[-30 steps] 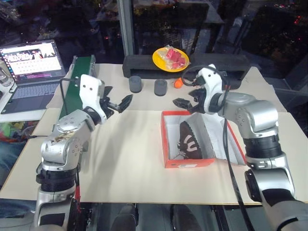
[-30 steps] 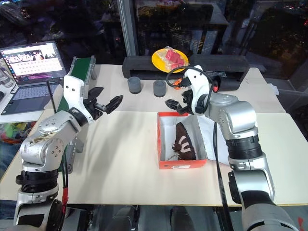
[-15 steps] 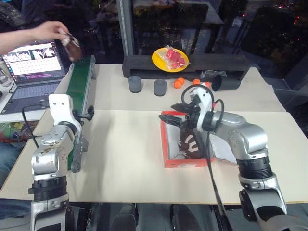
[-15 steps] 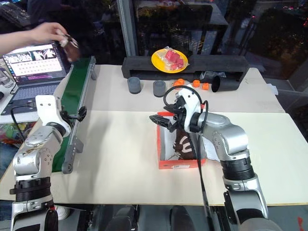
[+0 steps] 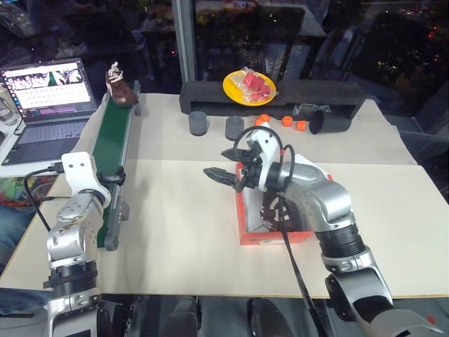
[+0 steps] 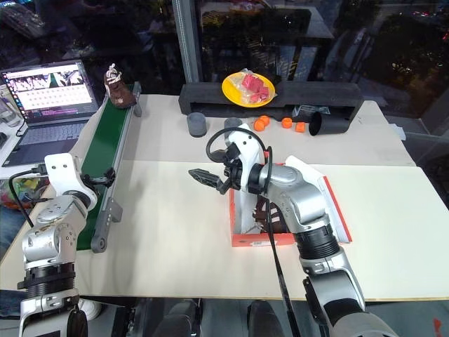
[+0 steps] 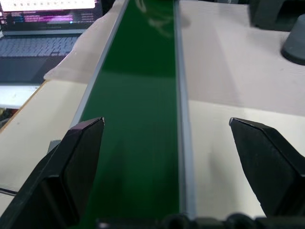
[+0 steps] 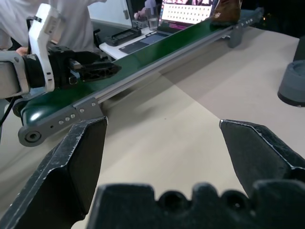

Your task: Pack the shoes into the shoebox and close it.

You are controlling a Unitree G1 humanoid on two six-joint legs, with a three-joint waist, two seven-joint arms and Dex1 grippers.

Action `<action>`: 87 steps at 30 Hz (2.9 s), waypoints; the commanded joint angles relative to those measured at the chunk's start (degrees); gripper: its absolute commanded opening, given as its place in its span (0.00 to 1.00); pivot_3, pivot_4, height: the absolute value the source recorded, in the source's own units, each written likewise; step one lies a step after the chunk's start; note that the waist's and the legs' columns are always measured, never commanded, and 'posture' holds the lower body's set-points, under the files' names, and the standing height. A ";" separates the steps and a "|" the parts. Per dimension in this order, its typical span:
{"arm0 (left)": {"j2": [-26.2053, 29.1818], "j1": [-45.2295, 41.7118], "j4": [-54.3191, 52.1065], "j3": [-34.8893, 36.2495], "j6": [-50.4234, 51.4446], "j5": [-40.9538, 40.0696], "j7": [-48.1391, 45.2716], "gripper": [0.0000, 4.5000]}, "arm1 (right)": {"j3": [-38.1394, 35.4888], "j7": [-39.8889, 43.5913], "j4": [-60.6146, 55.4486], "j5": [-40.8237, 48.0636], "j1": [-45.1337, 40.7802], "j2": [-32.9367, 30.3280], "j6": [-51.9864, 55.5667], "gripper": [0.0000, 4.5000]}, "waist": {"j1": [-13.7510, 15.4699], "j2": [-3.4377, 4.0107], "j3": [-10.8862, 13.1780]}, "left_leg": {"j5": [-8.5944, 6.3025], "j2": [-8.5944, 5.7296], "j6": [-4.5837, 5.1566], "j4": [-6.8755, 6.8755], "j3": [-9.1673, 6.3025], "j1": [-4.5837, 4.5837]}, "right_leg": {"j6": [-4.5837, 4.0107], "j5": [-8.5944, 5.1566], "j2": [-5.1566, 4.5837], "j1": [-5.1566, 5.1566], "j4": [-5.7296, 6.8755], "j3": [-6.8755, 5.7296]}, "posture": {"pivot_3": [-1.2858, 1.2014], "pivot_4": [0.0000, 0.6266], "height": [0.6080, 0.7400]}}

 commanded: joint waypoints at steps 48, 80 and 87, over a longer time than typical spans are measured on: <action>-1.48 -26.49 39.82 5.97 -5.67 1.74 15.45 0.94 | -2.50 6.03 -2.76 -1.55 -0.63 -9.36 -5.40 1.00 | -0.11 -0.09 -0.06 | 0.01 -0.04 -0.02 0.02 -0.01 0.00 | 0.03 0.02 -0.03 -0.02 0.07 0.00 | 0.52 0.24 1.00; -10.66 -28.41 1.98 -18.78 1.11 -7.62 -17.20 0.18 | -31.40 -21.03 5.47 22.04 -14.40 1.89 15.75 1.00 | -0.19 -0.05 -0.13 | 0.11 -0.05 -0.12 -0.31 -0.09 0.56 | 0.09 0.07 -0.05 0.67 -0.24 -0.11 | 0.52 0.24 1.00; -16.41 -33.30 1.87 -20.30 4.45 -9.86 -18.49 0.18 | -33.42 -25.16 4.64 26.38 -14.98 2.43 18.24 1.00 | -0.50 -0.02 -0.12 | 0.11 -0.06 -0.09 -0.29 -0.05 0.55 | 0.10 0.07 -0.05 0.65 -0.24 -0.08 | 0.52 0.24 1.00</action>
